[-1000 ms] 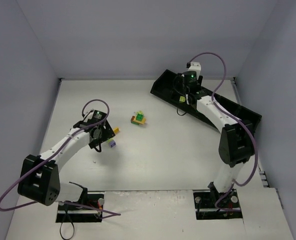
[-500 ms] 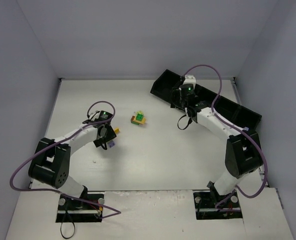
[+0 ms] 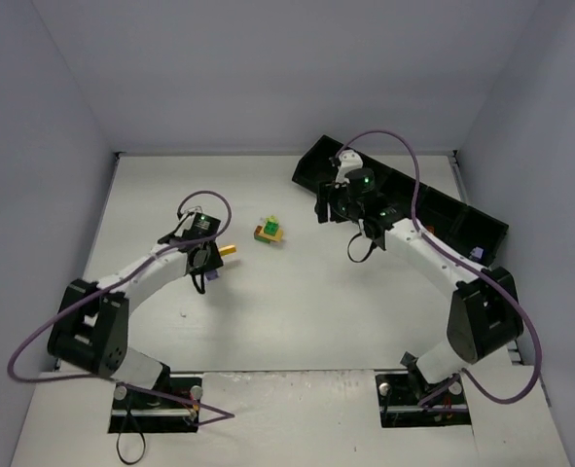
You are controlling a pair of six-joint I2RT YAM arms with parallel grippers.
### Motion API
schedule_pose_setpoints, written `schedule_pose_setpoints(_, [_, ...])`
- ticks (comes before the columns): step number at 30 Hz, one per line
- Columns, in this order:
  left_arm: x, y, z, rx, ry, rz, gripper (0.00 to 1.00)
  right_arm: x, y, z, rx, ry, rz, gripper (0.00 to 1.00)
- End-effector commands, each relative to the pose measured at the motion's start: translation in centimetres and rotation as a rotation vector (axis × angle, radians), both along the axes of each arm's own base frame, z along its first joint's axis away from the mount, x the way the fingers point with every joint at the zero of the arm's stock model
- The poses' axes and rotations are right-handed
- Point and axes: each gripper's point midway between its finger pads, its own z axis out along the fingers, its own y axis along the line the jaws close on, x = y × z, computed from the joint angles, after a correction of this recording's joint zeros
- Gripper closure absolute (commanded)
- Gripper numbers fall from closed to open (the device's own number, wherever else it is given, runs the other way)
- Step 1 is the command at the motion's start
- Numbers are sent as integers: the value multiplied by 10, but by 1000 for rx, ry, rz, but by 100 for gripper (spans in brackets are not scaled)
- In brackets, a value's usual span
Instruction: Sort the legos into containers by color
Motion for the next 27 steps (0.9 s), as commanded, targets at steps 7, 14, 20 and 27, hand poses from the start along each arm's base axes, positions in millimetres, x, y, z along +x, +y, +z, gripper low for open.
schedule_pose_setpoints(7, [23,-47,144,-40,-409,-535,100,-69,97,84,110,-210,661,41])
schedule_pose_setpoints(14, [3,-79,171,-163,-383,-749,100,-96,132,99,64,-301,804,42])
schedule_pose_setpoints(20, [-12,-83,174,-196,-341,-789,100,-99,150,106,41,-336,844,44])
schedule_pose_setpoints(27, [-21,-84,179,-226,-330,-784,100,-109,174,101,21,-335,901,48])
